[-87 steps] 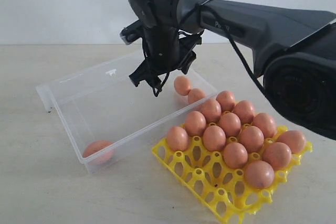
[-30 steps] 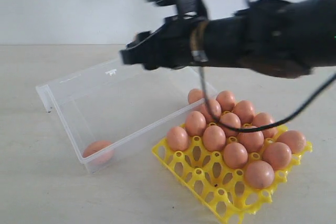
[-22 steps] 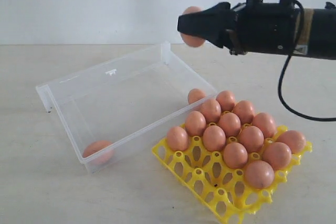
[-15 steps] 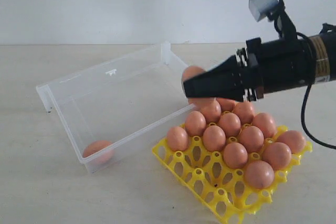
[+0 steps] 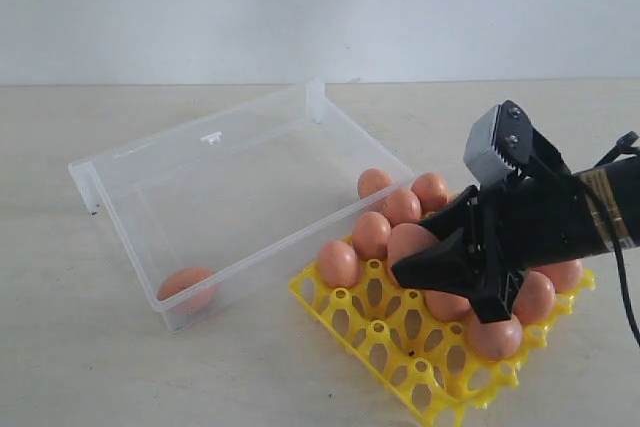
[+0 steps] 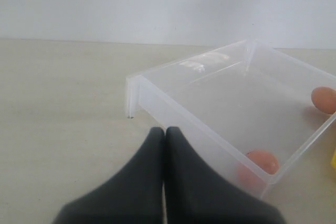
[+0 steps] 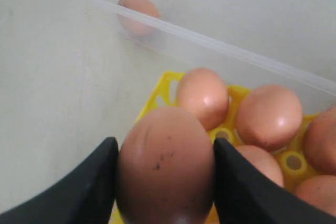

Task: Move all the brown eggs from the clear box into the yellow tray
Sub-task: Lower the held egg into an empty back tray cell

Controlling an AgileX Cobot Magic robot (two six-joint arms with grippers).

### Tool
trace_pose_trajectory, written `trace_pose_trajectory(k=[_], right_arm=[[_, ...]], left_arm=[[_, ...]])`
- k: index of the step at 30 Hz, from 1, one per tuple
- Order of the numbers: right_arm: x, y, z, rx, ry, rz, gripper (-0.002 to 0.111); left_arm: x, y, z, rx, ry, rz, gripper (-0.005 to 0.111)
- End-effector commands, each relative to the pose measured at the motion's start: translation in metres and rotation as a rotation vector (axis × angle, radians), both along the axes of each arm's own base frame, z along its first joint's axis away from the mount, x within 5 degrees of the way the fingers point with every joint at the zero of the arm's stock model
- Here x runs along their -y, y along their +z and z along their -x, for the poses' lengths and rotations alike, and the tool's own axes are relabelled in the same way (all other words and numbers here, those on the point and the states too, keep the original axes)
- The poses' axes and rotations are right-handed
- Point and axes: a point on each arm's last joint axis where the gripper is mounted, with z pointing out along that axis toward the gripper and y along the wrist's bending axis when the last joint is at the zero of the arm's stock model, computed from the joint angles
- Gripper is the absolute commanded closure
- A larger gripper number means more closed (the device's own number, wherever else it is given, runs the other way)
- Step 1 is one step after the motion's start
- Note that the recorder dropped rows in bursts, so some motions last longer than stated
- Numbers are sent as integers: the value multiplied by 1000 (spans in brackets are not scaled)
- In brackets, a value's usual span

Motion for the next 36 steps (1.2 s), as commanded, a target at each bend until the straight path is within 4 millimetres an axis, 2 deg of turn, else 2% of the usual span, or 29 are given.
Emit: trace_pose_trajectory(k=[1,4,7,10,15,28,36], right_arm=[[1,3,-5,65,-24,-25,108],[-10,-3,-6,83,-11,-32,108],[-25,-17,-5,106,32,-11,108],[-33,-27,-10,104,-24,3,108],[-34,-34,-12,69,-55,-8,108],[-34,-36,-11,43,-60,8,108],[-38,-44,-9,-4,-18,-44,108]], left_arm=[[0,0,0,3,-5,4,111],[0,0,0,3,-5,4,111],[0,0,0,3,-5,4,111],[0,0,0,3,-5,4,111],[0,0,0,3,-5,4,111],[0,0,0,3,-5,4,111],[0,0,0,3,-5,4,111]])
